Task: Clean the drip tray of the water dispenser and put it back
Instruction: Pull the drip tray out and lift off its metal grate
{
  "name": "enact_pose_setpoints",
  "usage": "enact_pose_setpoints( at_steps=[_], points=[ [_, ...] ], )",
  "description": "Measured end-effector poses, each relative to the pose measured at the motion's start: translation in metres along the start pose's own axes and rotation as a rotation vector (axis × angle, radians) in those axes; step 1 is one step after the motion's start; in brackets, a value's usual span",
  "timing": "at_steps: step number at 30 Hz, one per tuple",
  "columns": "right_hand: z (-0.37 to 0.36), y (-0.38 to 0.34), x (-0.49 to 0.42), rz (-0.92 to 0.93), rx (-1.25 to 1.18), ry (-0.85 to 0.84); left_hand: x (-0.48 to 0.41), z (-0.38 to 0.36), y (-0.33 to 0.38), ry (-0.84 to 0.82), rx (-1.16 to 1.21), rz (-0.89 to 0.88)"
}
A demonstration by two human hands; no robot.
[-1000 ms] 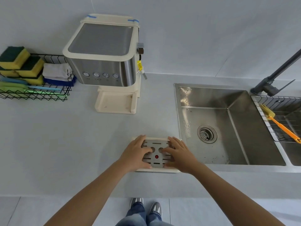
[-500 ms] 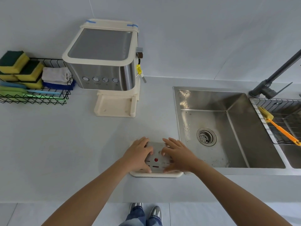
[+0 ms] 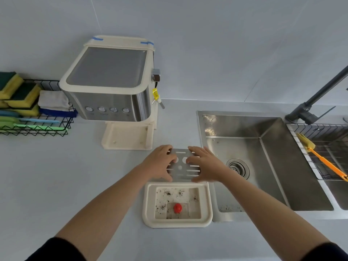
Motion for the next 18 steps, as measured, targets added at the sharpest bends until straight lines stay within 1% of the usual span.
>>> enact_pose_setpoints(
  at_steps=[4, 10, 14, 18],
  points=[
    [-0.009, 0.013, -0.014, -0.019, -0.048, -0.029, -0.018, -0.01, -0.006, -0.039, -0.008, 0.001],
    [-0.033, 0.023, -0.022, -0.054, -0.062, -0.141, -0.025, -0.028, -0.015, -0.063, 0.056, 0.016],
    [-0.048, 0.019, -0.021, -0.048, -0.063, -0.208, -0.023, -0.038, -0.02, -0.095, 0.037, 0.003],
    [-0.051, 0.016, -0.019, -0.037, -0.094, -0.204, -0.019, -0.046, -0.025, -0.111, 0.071, -0.004]
  ],
)
Point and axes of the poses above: each hand's wrist, its own x-axis away from the middle knuckle, its own z-axis out of the back of the hand, y = z × x, the point moved 10 cm from there along -x, towards the middle knuckle, and after that the axes turned 3 degrees about y, right-handed, at the moved point
